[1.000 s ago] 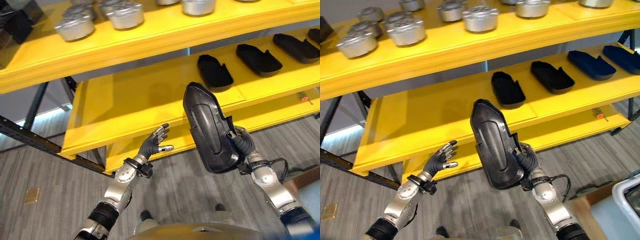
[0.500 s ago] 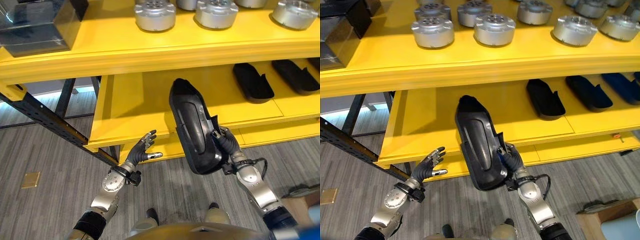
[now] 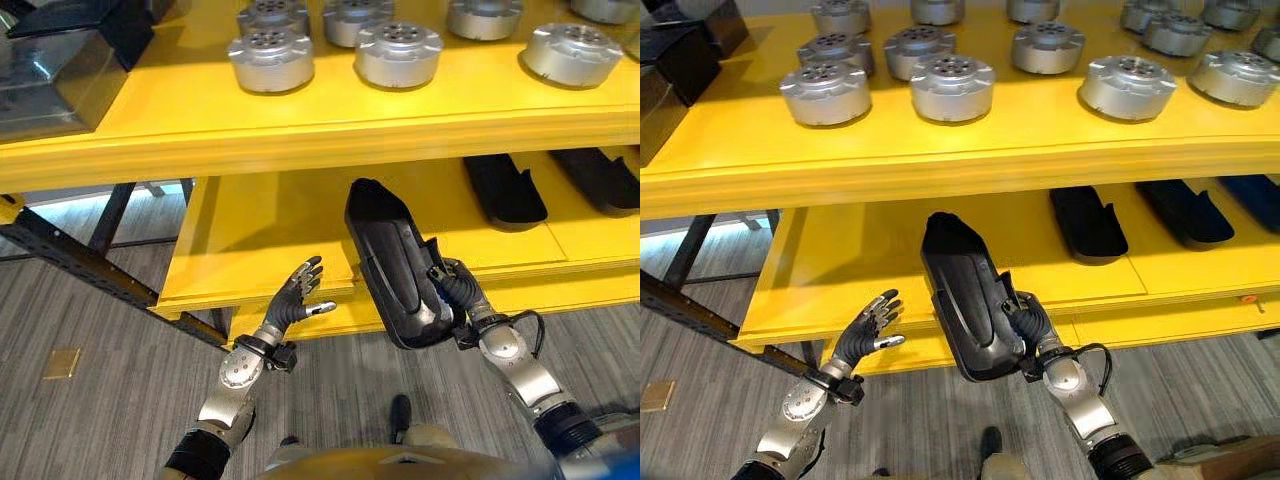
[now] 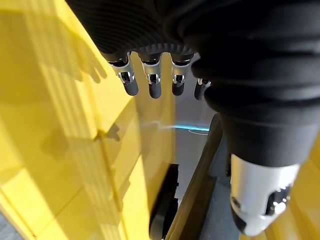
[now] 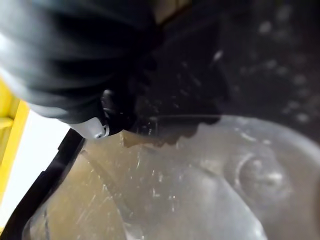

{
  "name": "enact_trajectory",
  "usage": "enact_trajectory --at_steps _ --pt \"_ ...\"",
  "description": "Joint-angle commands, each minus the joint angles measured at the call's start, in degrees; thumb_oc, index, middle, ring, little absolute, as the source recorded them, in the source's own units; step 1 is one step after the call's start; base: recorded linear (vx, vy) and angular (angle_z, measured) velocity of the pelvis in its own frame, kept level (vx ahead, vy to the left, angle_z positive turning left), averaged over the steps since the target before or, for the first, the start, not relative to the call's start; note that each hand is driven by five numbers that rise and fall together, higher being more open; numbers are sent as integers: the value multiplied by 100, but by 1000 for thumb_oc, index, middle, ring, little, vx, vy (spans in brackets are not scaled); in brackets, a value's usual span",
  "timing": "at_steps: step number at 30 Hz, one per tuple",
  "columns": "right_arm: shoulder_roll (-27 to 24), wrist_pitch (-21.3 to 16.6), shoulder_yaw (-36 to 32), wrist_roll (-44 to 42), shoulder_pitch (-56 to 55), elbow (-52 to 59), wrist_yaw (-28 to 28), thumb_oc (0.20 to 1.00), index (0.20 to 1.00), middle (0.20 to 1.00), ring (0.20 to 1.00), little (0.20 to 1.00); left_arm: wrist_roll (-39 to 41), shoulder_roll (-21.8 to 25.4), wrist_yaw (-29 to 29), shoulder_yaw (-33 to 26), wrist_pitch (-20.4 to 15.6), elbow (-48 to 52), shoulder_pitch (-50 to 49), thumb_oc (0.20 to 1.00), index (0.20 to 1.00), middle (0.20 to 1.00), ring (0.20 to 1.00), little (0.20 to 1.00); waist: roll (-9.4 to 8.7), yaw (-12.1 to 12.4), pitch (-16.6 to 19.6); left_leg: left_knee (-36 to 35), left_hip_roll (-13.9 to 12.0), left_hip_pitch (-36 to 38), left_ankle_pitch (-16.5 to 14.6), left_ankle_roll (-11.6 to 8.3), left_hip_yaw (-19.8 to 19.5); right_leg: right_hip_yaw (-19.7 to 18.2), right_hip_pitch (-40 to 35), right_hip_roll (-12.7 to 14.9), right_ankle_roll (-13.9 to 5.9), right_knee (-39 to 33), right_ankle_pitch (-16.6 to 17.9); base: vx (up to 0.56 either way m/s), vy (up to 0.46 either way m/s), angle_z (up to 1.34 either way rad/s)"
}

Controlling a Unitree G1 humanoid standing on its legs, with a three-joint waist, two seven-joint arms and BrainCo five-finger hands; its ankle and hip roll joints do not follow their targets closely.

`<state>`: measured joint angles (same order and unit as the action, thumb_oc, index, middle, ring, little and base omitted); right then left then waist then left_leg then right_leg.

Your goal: Move parts from the plastic box to the shelf.

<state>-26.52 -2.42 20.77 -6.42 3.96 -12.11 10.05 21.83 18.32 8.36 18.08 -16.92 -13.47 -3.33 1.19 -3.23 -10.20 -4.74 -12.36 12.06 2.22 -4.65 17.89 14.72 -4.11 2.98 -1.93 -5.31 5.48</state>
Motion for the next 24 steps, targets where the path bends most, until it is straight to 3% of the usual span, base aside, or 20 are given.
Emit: enact_trajectory --at_steps 1,8,15,24 --pt "210 -249 0 24 548 335 -32 200 200 200 200 200 63 270 -95 31 -182 297 124 1000 1000 1000 1000 1000 -341 210 122 -26 392 -247 114 153 -133 10 -232 519 -385 207 -38 98 -93 26" --pt "170 -127 19 15 802 176 54 200 200 200 200 200 90 241 -177 82 -207 235 147 1000 1000 1000 1000 1000 -316 296 89 20 269 -314 223 70 -211 131 -287 481 -279 302 -160 49 -29 17" --pt "390 165 -32 -317 1197 -326 203 200 200 200 200 200 237 303 -141 127 2 319 83 1000 1000 1000 1000 1000 -259 444 25 18 269 -362 245 47 -305 241 -306 500 -260 321 -201 65 3 6" --pt "533 487 -158 -596 2482 -1674 972 200 200 200 200 200 466 340 -199 528 106 240 482 1000 1000 1000 1000 1000 -105 644 -191 2 268 -664 336 12 -396 307 1 533 -252 439 -197 5 12 8"
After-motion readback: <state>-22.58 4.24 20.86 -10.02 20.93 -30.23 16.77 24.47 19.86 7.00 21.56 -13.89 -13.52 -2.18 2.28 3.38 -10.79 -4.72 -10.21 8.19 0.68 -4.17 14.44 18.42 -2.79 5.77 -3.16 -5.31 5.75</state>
